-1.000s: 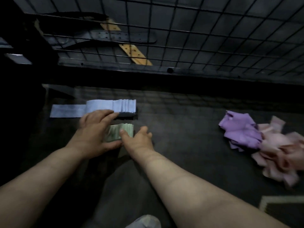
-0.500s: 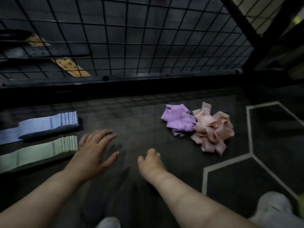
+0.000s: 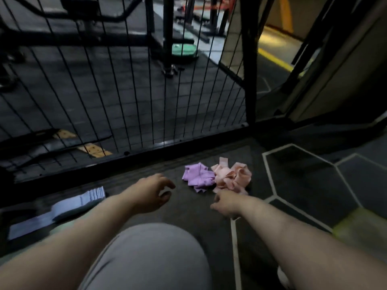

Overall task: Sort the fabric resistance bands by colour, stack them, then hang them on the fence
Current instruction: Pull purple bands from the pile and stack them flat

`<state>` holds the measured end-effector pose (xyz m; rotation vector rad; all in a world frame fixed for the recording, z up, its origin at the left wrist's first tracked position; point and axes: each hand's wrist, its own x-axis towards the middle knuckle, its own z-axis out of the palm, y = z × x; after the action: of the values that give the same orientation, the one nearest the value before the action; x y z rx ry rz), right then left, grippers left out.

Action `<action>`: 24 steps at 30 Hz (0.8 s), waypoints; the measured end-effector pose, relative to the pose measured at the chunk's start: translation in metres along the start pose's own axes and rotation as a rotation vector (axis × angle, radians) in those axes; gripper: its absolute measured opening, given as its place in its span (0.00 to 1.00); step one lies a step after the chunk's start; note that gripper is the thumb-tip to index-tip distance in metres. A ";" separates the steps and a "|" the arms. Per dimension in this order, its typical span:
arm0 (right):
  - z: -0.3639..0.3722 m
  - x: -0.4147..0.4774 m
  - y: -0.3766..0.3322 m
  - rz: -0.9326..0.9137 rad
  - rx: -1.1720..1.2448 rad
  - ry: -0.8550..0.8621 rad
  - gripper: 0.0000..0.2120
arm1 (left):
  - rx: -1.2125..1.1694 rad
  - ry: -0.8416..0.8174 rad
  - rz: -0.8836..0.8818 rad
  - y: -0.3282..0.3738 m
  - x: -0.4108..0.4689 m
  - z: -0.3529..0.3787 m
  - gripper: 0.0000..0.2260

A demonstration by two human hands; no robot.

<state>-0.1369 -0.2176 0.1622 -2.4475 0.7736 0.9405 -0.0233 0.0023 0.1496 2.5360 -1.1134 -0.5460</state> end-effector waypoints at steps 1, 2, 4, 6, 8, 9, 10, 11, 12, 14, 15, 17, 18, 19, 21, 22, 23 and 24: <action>-0.008 -0.014 0.004 0.005 0.019 0.006 0.17 | -0.009 0.003 0.008 0.010 -0.004 -0.014 0.13; -0.015 -0.029 0.009 0.000 0.051 0.015 0.16 | -0.013 0.003 0.015 0.021 -0.010 -0.029 0.12; -0.030 -0.055 0.019 -0.013 0.097 0.014 0.12 | 0.009 -0.009 0.047 0.041 -0.017 -0.056 0.11; -0.044 -0.089 0.029 -0.010 0.092 0.018 0.09 | 0.056 -0.024 0.102 0.064 -0.028 -0.081 0.11; -0.056 -0.118 0.037 -0.024 0.074 0.056 0.11 | 0.097 -0.046 0.147 0.090 -0.042 -0.104 0.12; -0.062 -0.131 0.040 -0.025 0.053 0.073 0.11 | 0.110 -0.057 0.161 0.102 -0.048 -0.113 0.12; -0.067 -0.144 0.044 -0.021 0.037 0.095 0.11 | 0.110 -0.062 0.172 0.114 -0.055 -0.120 0.11; -0.072 -0.157 0.046 -0.010 0.021 0.116 0.13 | 0.096 -0.068 0.158 0.126 -0.060 -0.127 0.10; -0.076 -0.169 0.048 -0.011 0.007 0.128 0.14 | 0.075 -0.078 0.145 0.135 -0.065 -0.131 0.08; -0.087 -0.189 0.048 -0.018 -0.038 0.140 0.15 | 0.060 -0.091 0.122 0.151 -0.070 -0.139 0.06; -0.092 -0.198 0.047 -0.023 -0.058 0.140 0.15 | 0.063 -0.101 0.117 0.157 -0.070 -0.142 0.05; -0.100 -0.204 0.046 -0.043 -0.061 0.130 0.15 | 0.080 -0.135 0.107 0.168 -0.068 -0.144 0.04; -0.104 -0.205 0.044 -0.055 -0.061 0.126 0.16 | 0.076 -0.146 0.101 0.172 -0.064 -0.143 0.05; -0.107 -0.202 0.043 -0.064 -0.075 0.126 0.16 | 0.091 -0.152 0.096 0.175 -0.062 -0.141 0.06; -0.117 -0.190 0.041 -0.082 -0.104 0.123 0.16 | 0.123 -0.173 0.087 0.177 -0.046 -0.134 0.06; -0.120 -0.182 0.041 -0.087 -0.110 0.119 0.16 | 0.159 -0.200 0.091 0.178 -0.041 -0.131 0.06; -0.122 -0.171 0.041 -0.093 -0.122 0.112 0.16 | 0.208 -0.225 0.099 0.178 -0.035 -0.126 0.05; -0.124 -0.159 0.043 -0.097 -0.135 0.107 0.16 | 0.249 -0.247 0.107 0.178 -0.028 -0.121 0.06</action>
<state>-0.2028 -0.2615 0.3527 -2.6449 0.6387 0.8566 -0.0968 -0.0763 0.3384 2.6489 -1.4786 -0.7503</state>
